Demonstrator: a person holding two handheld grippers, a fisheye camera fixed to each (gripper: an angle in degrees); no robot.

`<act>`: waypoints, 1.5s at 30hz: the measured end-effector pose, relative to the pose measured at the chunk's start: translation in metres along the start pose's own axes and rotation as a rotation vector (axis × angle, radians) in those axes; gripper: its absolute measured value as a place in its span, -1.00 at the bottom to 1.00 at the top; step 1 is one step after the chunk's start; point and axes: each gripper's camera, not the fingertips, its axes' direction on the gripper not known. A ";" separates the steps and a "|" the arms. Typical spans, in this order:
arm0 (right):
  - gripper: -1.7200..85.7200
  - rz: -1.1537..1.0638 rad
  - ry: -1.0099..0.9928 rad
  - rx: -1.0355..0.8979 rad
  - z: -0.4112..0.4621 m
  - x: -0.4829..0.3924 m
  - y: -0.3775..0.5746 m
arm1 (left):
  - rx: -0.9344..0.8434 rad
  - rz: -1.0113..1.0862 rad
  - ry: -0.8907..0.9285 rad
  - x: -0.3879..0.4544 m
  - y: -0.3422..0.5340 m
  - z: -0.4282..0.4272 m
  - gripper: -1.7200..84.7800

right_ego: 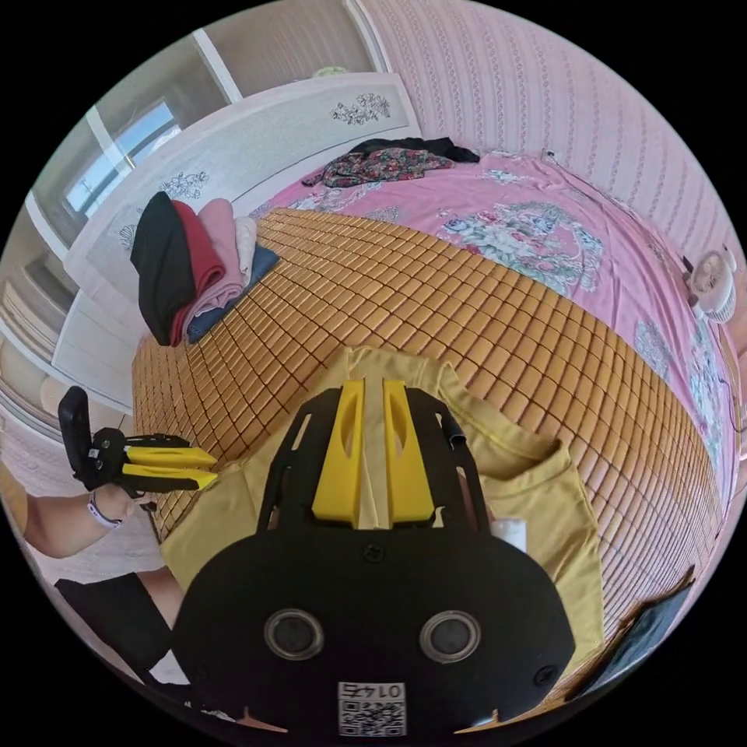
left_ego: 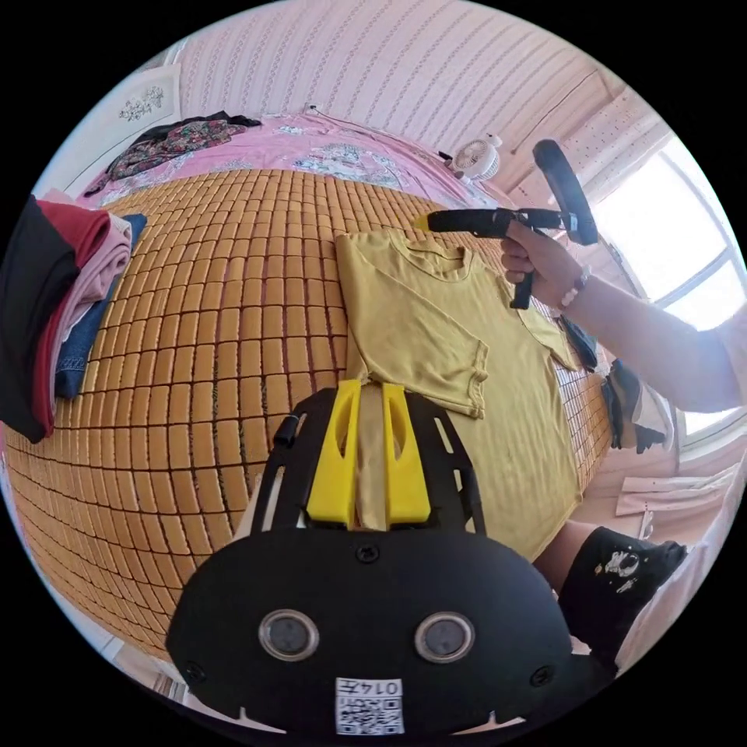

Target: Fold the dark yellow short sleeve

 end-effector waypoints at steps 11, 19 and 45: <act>-0.94 0.142 0.061 -0.207 -0.009 0.013 0.129 | -0.187 0.163 0.104 0.088 -0.033 0.083 -0.82; -0.95 0.154 0.084 -0.131 -0.023 0.015 0.153 | -0.266 0.180 0.057 0.095 -0.034 0.085 -0.81; -0.87 1.016 0.252 0.192 -0.185 0.169 0.410 | -0.276 0.733 0.336 0.346 -0.215 0.218 -0.81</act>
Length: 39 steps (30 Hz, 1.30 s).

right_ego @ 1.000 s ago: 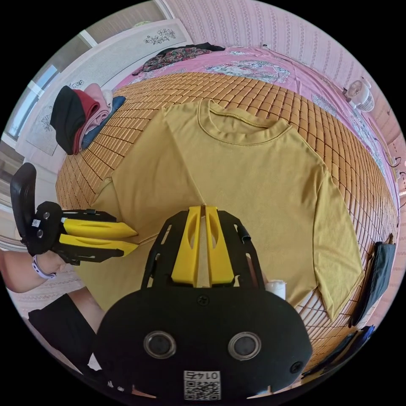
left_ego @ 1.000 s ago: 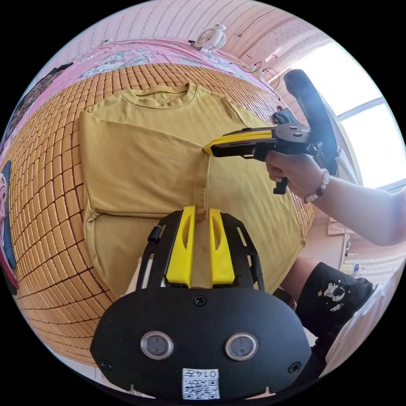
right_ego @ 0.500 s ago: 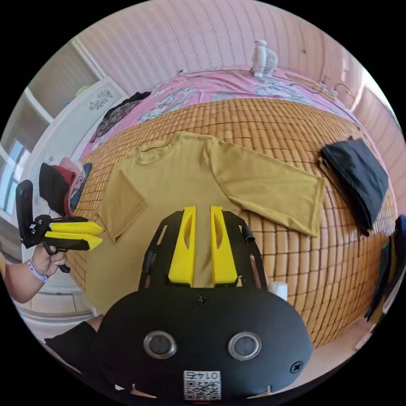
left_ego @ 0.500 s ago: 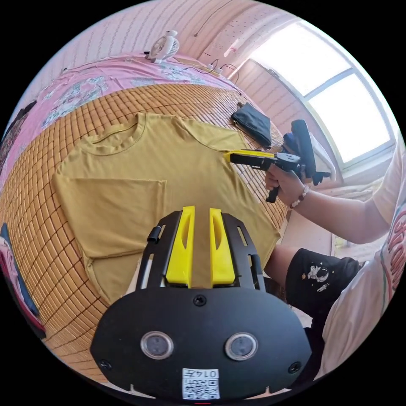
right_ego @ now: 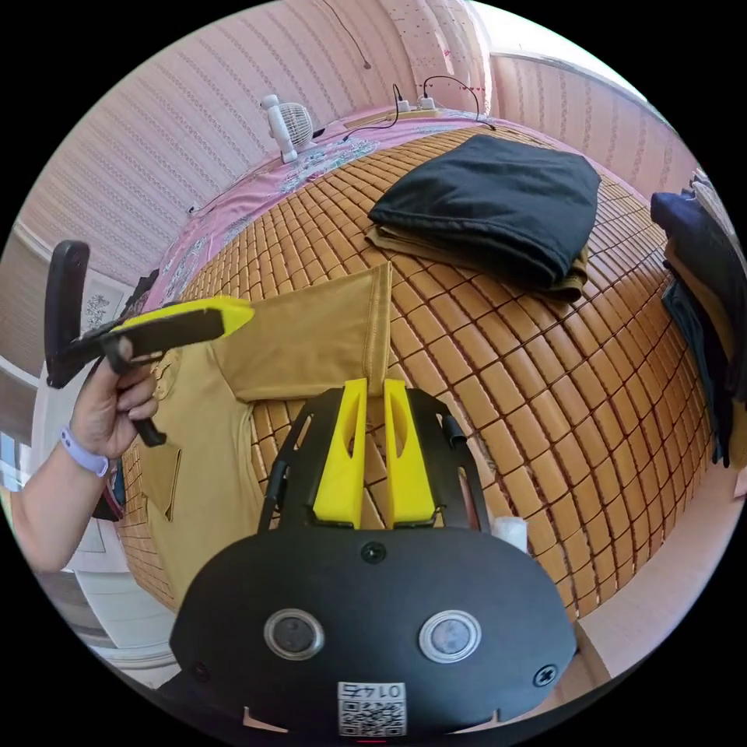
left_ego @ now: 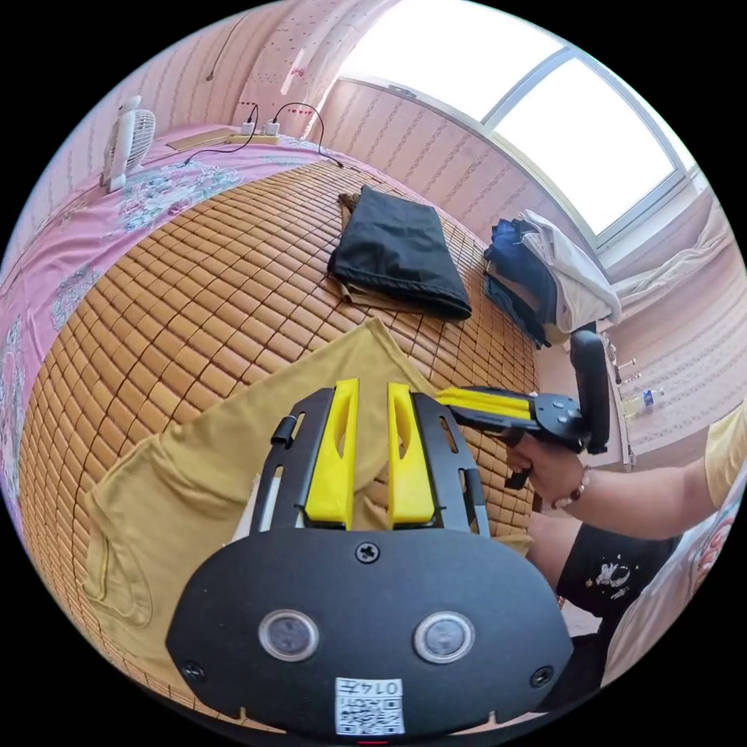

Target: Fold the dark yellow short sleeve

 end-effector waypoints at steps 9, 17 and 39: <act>-0.92 -0.132 -0.037 0.051 -0.013 0.024 0.014 | -0.143 -0.008 -0.152 0.025 -0.063 0.080 -0.78; -0.96 -0.181 -0.190 0.037 -0.041 0.037 0.005 | -0.019 0.001 -0.161 0.032 -0.037 0.032 -0.96; -0.78 -0.700 -0.368 -0.189 -0.016 -0.086 0.000 | 0.284 -0.658 -0.394 -0.036 0.305 -0.213 -0.82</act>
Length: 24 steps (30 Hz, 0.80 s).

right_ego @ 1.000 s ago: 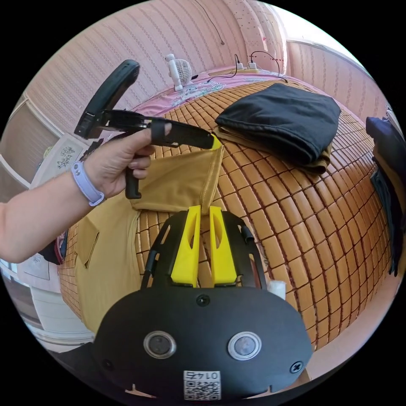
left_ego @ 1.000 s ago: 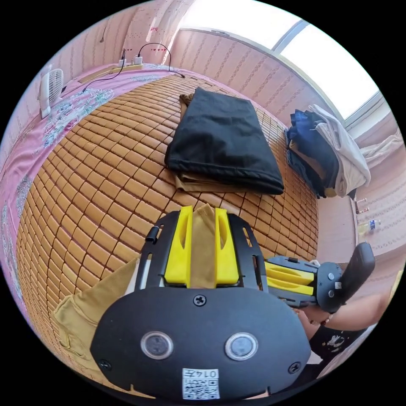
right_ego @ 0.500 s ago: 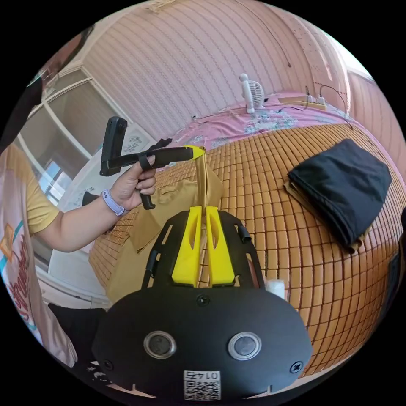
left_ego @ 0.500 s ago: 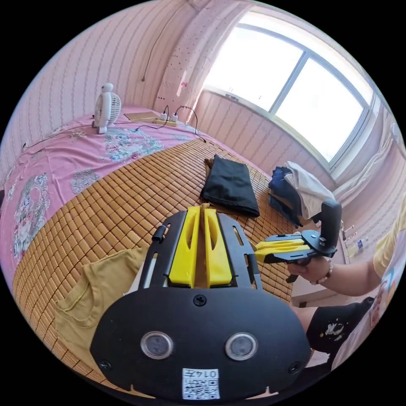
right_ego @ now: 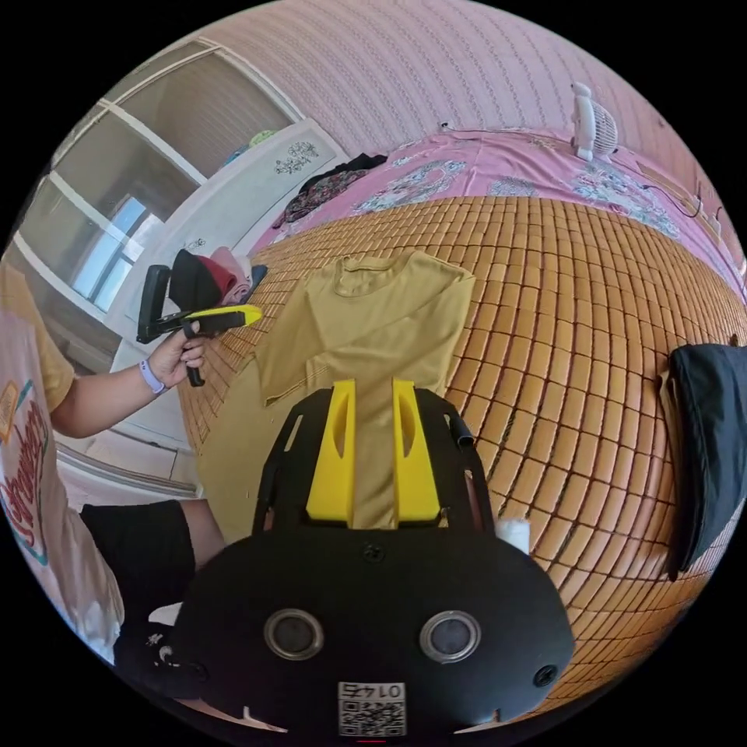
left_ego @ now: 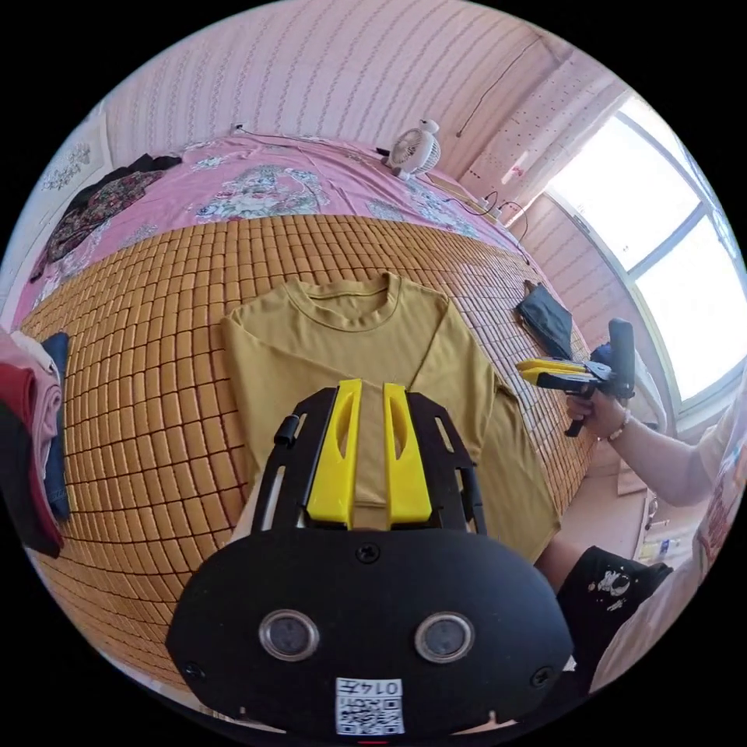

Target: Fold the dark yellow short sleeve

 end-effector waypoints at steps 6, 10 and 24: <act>-0.74 0.043 0.208 0.014 0.047 0.027 -0.067 | 0.033 -0.191 -0.039 -0.082 -0.033 0.011 -0.73; -0.74 0.011 0.235 -0.036 0.075 0.026 -0.098 | -0.032 -0.233 -0.093 -0.108 -0.051 0.029 -0.68; -0.96 -0.112 0.343 -0.155 0.084 0.010 -0.150 | -0.102 -0.193 -0.099 -0.121 -0.091 0.014 -0.97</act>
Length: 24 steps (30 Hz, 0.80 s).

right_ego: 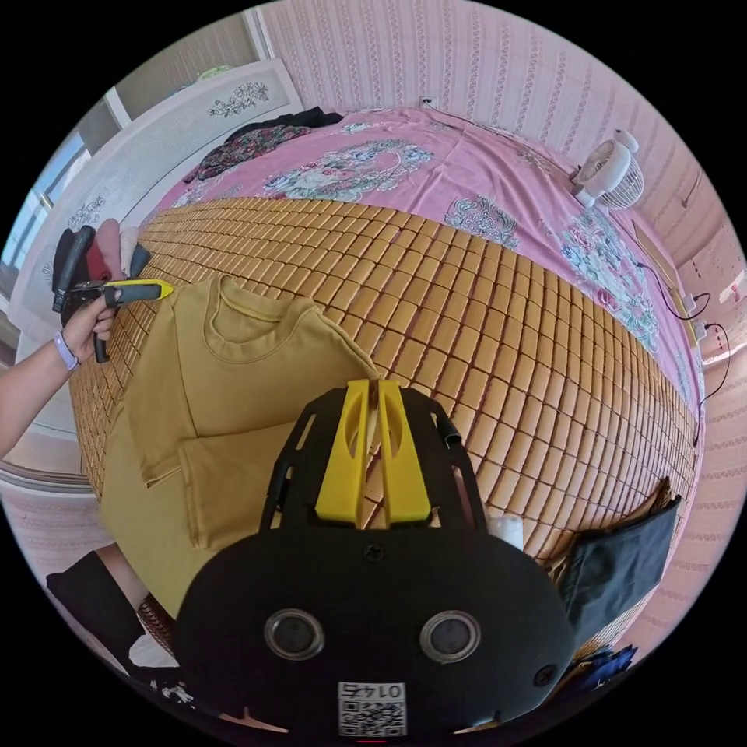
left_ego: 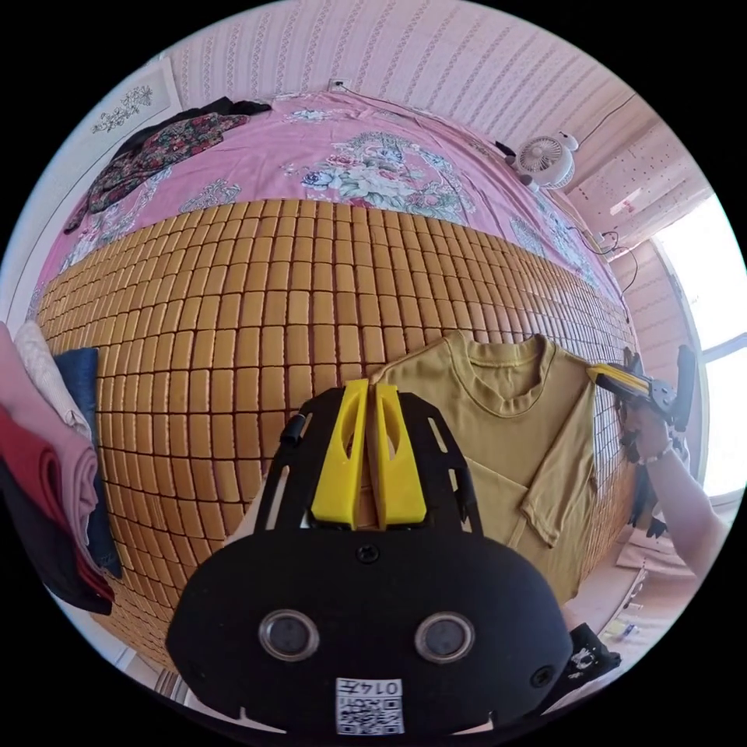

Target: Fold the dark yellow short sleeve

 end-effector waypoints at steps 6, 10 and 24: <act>-0.96 0.033 -0.076 0.126 -0.038 0.018 -0.003 | 0.137 0.060 0.114 -0.003 -0.005 -0.051 -0.98; -0.96 0.006 -0.182 0.213 -0.077 0.018 0.020 | 0.206 0.155 0.165 0.001 0.020 -0.091 -0.98; -0.89 0.152 -0.297 -0.174 -0.069 -0.057 0.258 | -0.077 -0.155 0.347 -0.060 0.315 -0.104 -0.90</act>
